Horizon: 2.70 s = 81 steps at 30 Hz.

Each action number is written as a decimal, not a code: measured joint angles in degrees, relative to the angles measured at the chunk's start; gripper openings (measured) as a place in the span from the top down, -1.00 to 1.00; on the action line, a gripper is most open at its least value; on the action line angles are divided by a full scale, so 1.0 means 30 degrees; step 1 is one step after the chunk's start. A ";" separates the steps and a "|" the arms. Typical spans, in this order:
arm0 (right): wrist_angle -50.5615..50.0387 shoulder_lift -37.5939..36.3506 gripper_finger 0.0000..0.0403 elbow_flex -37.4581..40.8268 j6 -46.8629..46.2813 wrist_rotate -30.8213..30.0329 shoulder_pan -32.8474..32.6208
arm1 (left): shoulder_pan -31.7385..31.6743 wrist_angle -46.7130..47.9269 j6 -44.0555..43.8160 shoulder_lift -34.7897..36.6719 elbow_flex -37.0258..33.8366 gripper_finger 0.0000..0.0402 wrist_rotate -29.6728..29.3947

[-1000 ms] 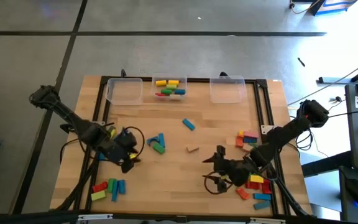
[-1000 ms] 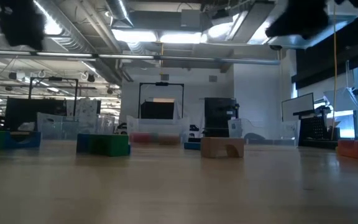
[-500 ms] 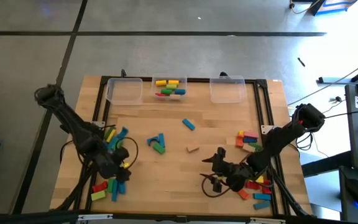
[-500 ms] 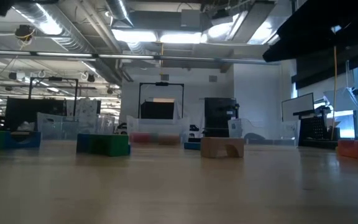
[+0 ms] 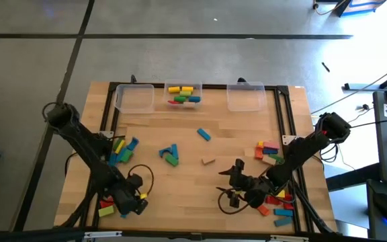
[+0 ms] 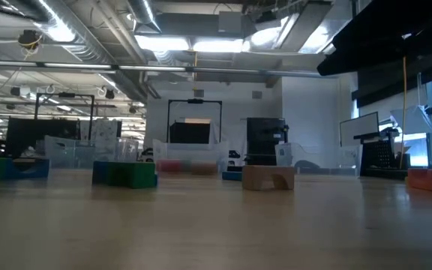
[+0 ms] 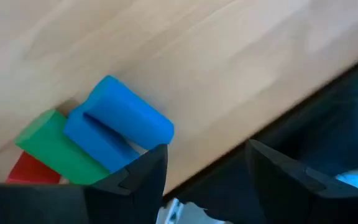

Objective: Sort blocks by size
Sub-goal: Put the blue cylindrical block into the middle transparent bin

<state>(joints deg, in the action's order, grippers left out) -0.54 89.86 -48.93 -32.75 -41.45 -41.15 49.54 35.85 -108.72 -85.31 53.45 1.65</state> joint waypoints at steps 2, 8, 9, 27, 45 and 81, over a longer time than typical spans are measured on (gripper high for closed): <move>0.0007 0.0000 -0.39 0.0000 0.0001 -0.0052 0.0000 | 0.0102 0.0107 -0.0280 -0.0774 0.0007 -0.04 0.0640; 0.0007 0.0007 -0.39 0.0000 0.0005 -0.0197 0.0007 | 0.0062 0.0333 -0.0516 -0.2041 0.0000 -0.05 0.1263; 0.0000 0.0007 -0.39 0.0000 0.0005 -0.0197 0.0000 | 0.0057 0.0377 -0.0404 -0.2144 0.0000 -0.04 0.1384; 0.0073 0.0015 -0.39 0.0000 -0.0002 -0.0357 0.0000 | -0.1072 0.1332 0.2084 -0.2386 -0.1129 -0.04 0.0211; 0.0073 0.0015 -0.39 0.0000 -0.0497 -0.0343 -0.0007 | -0.1692 0.0558 0.5601 -0.3128 -0.1020 0.32 -0.0393; 0.0146 0.0022 -0.39 -0.0007 -0.0476 -0.0781 0.1879 | -0.9796 0.0617 2.1814 0.0760 0.2375 0.37 -0.7186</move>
<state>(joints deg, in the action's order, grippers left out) -0.10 89.93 -48.95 -34.17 -43.79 -35.51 20.16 37.70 -43.28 -83.03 60.58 -19.91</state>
